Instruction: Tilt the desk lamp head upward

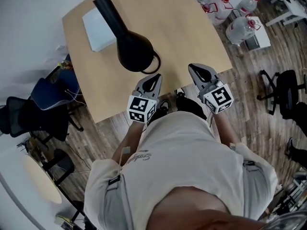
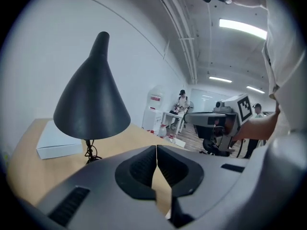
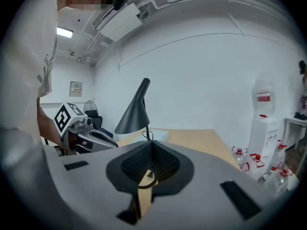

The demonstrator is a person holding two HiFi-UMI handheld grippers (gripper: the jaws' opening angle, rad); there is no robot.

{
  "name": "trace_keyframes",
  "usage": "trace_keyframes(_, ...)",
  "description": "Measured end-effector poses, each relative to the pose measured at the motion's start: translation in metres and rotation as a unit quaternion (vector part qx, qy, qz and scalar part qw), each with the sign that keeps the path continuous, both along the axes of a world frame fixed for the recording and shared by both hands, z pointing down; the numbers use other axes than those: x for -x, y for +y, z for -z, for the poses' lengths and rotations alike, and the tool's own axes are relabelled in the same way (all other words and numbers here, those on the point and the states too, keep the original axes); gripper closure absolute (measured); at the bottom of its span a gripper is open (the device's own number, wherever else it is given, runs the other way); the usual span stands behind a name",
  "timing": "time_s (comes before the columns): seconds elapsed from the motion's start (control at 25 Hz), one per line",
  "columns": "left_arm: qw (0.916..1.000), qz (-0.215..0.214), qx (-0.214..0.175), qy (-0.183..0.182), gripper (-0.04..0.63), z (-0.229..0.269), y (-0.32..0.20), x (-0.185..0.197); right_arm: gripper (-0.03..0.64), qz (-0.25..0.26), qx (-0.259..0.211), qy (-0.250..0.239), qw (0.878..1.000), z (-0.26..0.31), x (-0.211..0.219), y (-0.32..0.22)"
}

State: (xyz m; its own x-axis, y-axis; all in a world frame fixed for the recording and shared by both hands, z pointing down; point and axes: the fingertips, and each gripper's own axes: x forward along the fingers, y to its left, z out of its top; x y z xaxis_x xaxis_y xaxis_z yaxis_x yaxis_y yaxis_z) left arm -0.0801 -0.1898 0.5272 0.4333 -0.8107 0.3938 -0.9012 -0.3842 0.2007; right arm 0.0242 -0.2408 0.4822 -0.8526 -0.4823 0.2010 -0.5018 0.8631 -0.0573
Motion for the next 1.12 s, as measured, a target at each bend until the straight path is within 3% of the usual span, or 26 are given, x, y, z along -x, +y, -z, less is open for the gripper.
trace_keyframes(0.36,0.9917,0.125,0.005,-0.027,0.578,0.015,-0.002,0.025,0.621,0.138,0.001,-0.018,0.99,-0.001,0.039,-0.03)
trace_keyframes(0.56,0.9815,0.189,-0.006,-0.032,0.578,0.024,0.001,0.043,0.621,0.17,0.003,-0.007,0.985,-0.019,0.048,-0.031)
trace_keyframes(0.8,0.9741,0.224,-0.015,-0.023,0.578,0.025,0.015,0.048,0.621,0.195,0.001,0.007,0.981,-0.027,0.06,-0.02)
trace_keyframes(1.12,0.9744,0.224,-0.012,-0.005,0.578,0.009,0.011,0.054,0.621,0.194,0.0,0.036,0.98,-0.047,0.079,-0.013)
